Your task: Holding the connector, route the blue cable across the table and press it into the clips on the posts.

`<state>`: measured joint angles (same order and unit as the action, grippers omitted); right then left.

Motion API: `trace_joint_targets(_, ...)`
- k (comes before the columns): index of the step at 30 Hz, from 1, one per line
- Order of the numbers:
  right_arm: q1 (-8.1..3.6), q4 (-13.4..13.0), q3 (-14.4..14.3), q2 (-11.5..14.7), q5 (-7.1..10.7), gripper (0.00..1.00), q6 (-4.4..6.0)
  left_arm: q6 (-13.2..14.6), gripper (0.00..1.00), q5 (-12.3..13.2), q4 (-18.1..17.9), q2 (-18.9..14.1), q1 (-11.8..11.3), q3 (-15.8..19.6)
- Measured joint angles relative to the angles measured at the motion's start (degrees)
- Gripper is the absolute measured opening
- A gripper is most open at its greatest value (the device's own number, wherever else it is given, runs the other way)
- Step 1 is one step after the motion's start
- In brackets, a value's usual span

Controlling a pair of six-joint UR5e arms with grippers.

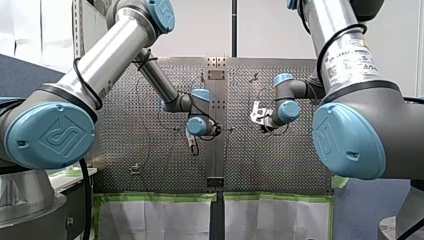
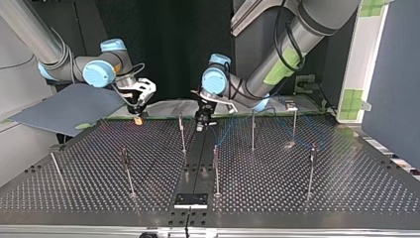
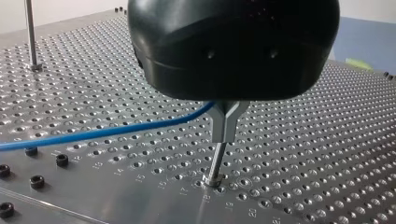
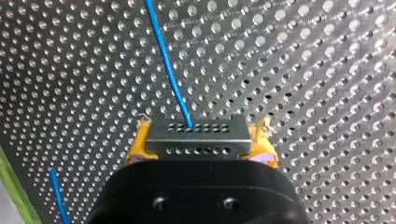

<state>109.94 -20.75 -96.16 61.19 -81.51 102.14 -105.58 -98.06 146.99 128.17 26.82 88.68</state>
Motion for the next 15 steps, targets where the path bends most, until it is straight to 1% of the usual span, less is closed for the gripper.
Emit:
trace_joint_targets(4, -0.33, 0.0, 0.4, -0.7, 0.27, 0.00, -0.10, -0.1, 0.00, 2.1, 0.5, 0.0, 0.1, -0.1)
trace_joint_targets(8, -0.44, -0.1, 0.8, -1.1, 0.40, 0.00, -0.13, -0.2, 0.00, 2.9, 0.9, 0.4, 0.4, -0.5)
trace_joint_targets(11, -0.47, -0.1, 1.4, -1.2, 0.45, 0.00, -0.05, 0.3, 0.00, 2.7, 1.9, 1.4, 0.7, -1.5)
trace_joint_targets(15, -0.65, -0.1, 2.2, -1.2, 0.64, 0.00, -0.01, 0.2, 0.00, 1.2, 2.6, 3.3, 0.7, -3.5)
